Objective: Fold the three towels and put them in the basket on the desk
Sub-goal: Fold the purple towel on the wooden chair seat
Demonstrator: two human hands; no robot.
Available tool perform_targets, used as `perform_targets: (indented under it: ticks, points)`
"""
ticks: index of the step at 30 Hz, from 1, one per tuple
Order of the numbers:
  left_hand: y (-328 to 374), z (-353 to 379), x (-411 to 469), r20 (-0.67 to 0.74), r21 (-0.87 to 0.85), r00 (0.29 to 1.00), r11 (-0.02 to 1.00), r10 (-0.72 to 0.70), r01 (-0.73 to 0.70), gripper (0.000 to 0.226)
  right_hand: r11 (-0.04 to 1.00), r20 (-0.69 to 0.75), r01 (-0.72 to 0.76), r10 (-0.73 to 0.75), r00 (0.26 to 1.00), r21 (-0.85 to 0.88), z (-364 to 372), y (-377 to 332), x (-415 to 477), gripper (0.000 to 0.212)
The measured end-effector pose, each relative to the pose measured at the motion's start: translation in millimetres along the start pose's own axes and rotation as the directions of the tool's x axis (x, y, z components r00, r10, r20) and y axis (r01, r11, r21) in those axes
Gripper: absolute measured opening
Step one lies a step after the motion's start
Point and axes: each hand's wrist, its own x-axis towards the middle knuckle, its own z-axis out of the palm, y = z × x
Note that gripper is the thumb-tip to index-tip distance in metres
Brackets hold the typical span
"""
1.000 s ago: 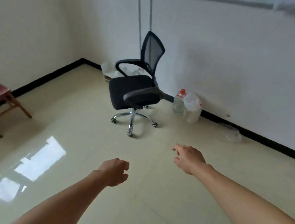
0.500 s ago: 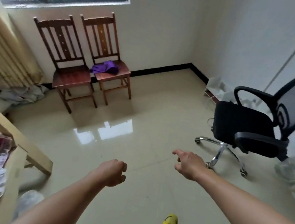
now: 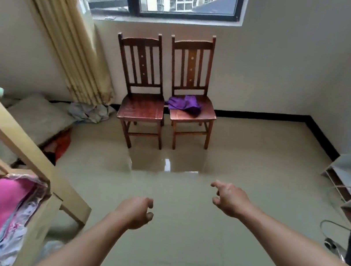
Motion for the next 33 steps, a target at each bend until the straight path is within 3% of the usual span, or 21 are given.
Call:
perform_targets:
  ticks: [9,16,27,33]
  points:
    - [-88.4,-66.7,149.4,0.074,-0.084,0.989,0.987,-0.128,0.134,0.041,0.983,0.086,0.168,-0.162,0.983,-0.073,-35.8,-64.7,208.9,0.048]
    - [-160.9,-172.9,304.3,0.079,-0.093,0.990,0.988,-0.117,0.124,0.038,0.995,0.097,0.088,-0.083,0.992,-0.054,-84.4,-99.8,375.7,0.049]
    - [-168.9,-309.9,521.2,0.053,-0.168,0.998,0.985,-0.028,0.036,0.030,1.000,0.068,0.016,-0.017,0.998,0.013,-158.0,-81.4,571.8,0.046]
    - [-169.8,-358.4,638.7,0.060,-0.217,0.995,0.971,-0.086,0.097,0.029,0.998,0.118,0.053,-0.057,0.991,0.042,-183.3,-57.0,713.8,0.045]
